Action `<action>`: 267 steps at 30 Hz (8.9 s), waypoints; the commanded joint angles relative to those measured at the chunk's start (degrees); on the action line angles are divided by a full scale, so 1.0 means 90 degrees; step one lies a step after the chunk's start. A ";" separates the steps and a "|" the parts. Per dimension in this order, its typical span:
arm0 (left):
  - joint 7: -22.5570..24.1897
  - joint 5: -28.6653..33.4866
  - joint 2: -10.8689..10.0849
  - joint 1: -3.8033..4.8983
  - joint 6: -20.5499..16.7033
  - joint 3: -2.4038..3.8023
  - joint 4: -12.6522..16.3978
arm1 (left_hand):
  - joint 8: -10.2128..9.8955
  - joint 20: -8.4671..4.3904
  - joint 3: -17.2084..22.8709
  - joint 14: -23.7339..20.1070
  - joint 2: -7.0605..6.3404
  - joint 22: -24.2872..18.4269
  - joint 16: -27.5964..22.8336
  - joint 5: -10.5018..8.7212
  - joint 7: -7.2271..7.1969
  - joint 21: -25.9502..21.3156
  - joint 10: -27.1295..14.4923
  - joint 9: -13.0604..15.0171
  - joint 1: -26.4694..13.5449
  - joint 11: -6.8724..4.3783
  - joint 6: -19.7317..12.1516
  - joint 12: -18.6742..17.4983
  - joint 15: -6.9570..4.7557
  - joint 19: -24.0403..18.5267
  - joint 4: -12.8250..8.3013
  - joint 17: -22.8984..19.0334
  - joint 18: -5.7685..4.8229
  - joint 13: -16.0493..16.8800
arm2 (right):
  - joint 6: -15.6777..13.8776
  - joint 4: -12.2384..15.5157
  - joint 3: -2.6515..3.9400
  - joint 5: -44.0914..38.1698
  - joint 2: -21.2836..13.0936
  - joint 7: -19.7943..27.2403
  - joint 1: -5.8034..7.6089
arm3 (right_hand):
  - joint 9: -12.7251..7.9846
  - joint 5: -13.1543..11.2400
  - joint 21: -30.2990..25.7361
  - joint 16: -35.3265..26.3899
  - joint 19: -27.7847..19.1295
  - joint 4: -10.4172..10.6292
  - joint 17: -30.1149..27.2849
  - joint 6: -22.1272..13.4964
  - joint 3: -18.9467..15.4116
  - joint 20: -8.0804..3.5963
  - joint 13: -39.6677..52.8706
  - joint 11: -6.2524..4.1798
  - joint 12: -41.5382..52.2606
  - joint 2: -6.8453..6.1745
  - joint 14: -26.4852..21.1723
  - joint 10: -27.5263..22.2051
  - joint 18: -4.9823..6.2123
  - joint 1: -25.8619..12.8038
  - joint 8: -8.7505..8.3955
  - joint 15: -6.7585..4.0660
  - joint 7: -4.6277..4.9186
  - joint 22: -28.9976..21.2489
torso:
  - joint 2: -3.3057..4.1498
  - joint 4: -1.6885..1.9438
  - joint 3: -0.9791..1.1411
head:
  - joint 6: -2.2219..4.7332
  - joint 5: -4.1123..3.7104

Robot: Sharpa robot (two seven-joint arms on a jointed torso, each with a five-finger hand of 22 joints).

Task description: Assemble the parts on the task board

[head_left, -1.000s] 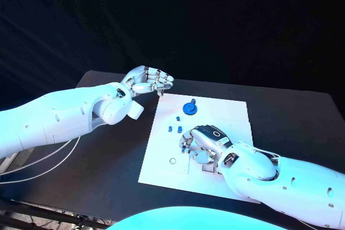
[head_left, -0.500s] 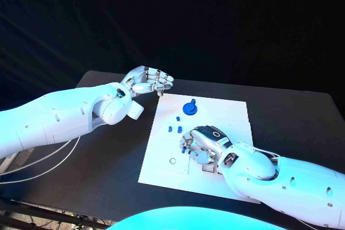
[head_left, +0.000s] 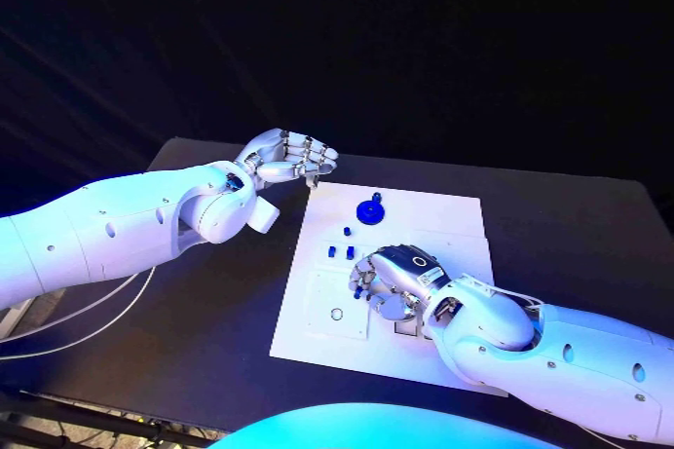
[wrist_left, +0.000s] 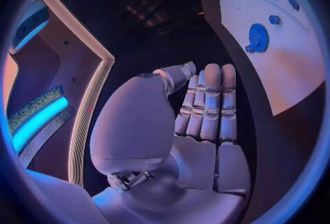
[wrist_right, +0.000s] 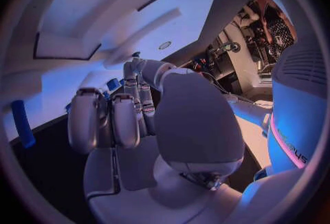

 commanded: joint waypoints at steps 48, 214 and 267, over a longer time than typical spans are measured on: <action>0.0055 0.0043 0.0036 0.0002 0.0125 -0.0002 -0.0079 | -0.0043 0.0023 -0.0028 0.0003 0.0065 -0.0011 -0.0037 0.0037 0.0017 -0.0001 -0.0039 -0.0003 -0.0019 0.0008 -0.0023 0.0012 0.0007 0.0034 -0.0024 -0.0012 0.0098 -0.0008 | 0.0429 0.0809 0.0070 0.0456 -0.1142 -0.0151 0.0532 | -0.0098 0.0182 -0.0946 -0.0133 -0.0345 0.0100 -0.0257 -0.0869 -0.0349 0.0245 -0.0357 0.0185 -0.0476 -0.0371 0.0171 -0.1110 0.0057 -0.0769 -0.0592 0.0252 0.0192 0.0982 | -0.0016 -0.0009 -0.0013 | 0.0212 -0.0274; -0.0081 0.0111 0.0118 -0.0007 0.0257 -0.0025 -0.0159 | -0.0060 0.0031 -0.0044 0.0006 0.0090 -0.0029 -0.0041 0.0036 0.0018 -0.0023 -0.0065 0.0003 -0.0069 0.0011 -0.0021 0.0034 0.0013 0.0034 -0.0010 -0.0028 0.0098 -0.0013 | 0.1391 0.0523 -0.0003 0.0455 0.0107 -0.0482 0.0136 | 0.0149 -0.0414 -0.0639 -0.0064 -0.0071 0.0801 -0.0457 -0.0179 -0.0585 0.0052 -0.0573 -0.0065 -0.0019 0.0219 0.0165 -0.0113 -0.0020 0.0030 -0.0467 0.0039 0.0053 0.1119 | -0.0009 -0.0004 -0.0004 | 0.0063 0.0006; -0.0137 0.0140 0.0088 -0.0009 0.0316 -0.0086 -0.0171 | -0.0048 0.0039 -0.0062 -0.0017 0.0090 -0.0049 -0.0050 0.0031 0.0013 -0.0050 -0.0148 0.0020 -0.0103 0.0021 0.0004 0.0028 0.0022 0.0026 -0.0010 -0.0042 0.0096 -0.0027 | 0.0803 0.1416 0.0035 0.4272 -0.2523 0.0027 0.1068 | 0.0238 -0.0161 0.0359 0.0390 0.0210 0.1291 0.0124 -0.1174 -0.2123 -0.0019 0.3475 -0.0183 0.4168 -0.0155 0.0311 -0.0011 -0.0184 -0.0677 -0.0065 -0.0085 0.0027 0.1336 | -0.0067 -0.0085 -0.0020 | 0.0323 -0.0764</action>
